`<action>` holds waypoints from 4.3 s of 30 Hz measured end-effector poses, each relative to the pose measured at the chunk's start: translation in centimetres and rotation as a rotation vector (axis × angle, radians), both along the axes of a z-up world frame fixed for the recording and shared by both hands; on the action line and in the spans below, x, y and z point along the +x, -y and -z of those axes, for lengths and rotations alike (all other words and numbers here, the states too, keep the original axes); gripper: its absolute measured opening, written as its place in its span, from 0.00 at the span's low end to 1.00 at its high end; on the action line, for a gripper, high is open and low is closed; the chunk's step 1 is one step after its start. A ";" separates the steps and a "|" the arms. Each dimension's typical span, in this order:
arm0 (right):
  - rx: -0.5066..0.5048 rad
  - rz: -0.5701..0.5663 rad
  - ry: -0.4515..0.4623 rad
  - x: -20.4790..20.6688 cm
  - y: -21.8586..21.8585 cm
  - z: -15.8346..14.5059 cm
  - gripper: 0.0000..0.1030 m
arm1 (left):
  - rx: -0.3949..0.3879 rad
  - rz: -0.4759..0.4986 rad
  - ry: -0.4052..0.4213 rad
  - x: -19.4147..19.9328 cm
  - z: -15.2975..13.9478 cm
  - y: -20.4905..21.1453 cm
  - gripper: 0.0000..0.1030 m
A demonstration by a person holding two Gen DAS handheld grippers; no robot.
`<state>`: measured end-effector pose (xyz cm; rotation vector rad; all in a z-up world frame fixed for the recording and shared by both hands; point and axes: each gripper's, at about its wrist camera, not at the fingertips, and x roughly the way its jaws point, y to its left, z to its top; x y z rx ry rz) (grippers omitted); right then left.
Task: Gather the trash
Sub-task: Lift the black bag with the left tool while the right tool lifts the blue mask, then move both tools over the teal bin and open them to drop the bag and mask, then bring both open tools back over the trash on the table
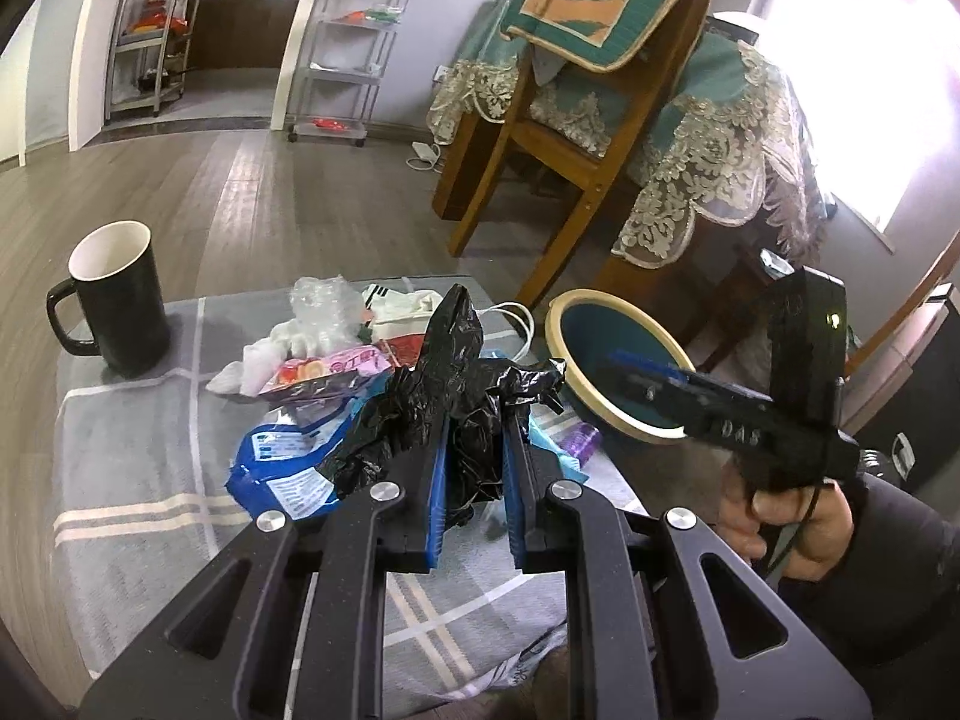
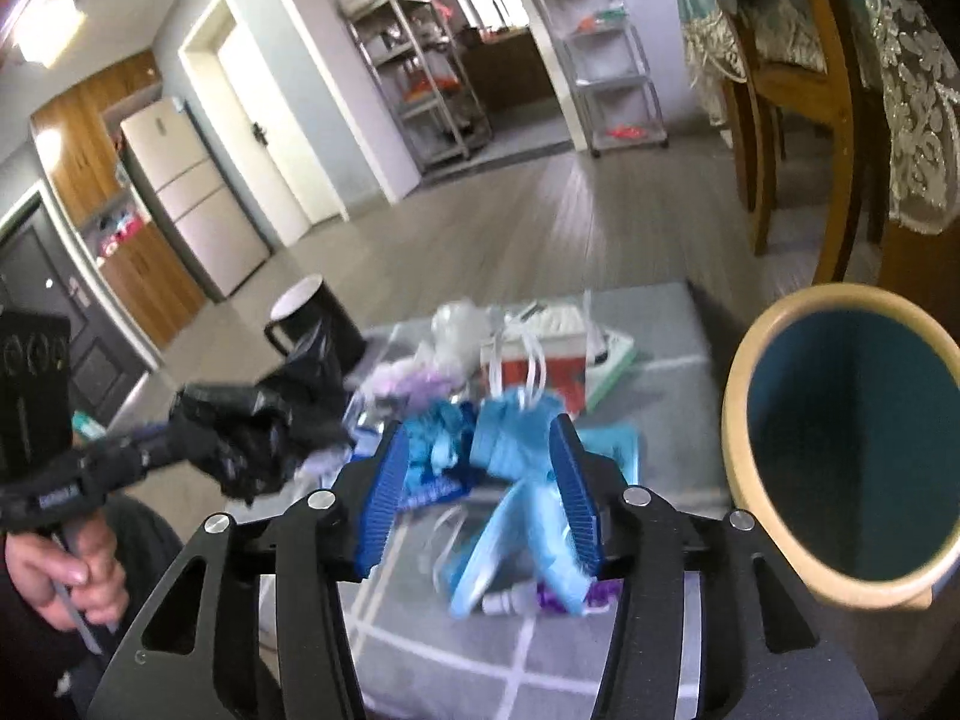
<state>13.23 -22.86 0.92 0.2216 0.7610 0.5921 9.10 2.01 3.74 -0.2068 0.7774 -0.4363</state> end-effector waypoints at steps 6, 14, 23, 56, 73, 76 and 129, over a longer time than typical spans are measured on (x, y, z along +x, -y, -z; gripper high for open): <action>-0.098 -0.004 -0.090 4.4 -2.3 3.2 0.52 | -0.002 0.000 -0.001 0.0 0.1 -0.1 0.15; -0.044 0.015 -0.191 8.0 -3.7 6.9 0.55 | 0.001 0.001 -0.019 0.4 0.3 -0.6 0.15; 0.030 -0.002 -0.148 7.3 -3.7 6.6 0.06 | 0.069 0.006 -0.071 1.7 0.8 0.1 0.15; 0.205 0.085 0.051 -0.1 3.7 -1.6 0.03 | -0.003 0.026 0.026 1.9 -2.1 2.6 0.15; 0.147 0.437 0.068 -2.2 11.2 -1.7 0.03 | -0.044 0.191 0.022 5.4 -1.9 11.8 0.15; 0.119 0.507 0.048 -2.2 12.1 -1.2 0.03 | -0.062 0.220 0.006 6.5 -1.5 14.4 0.15; 0.014 0.512 -0.052 -0.6 11.6 2.4 0.52 | 0.020 0.113 -0.106 5.8 5.3 10.6 0.49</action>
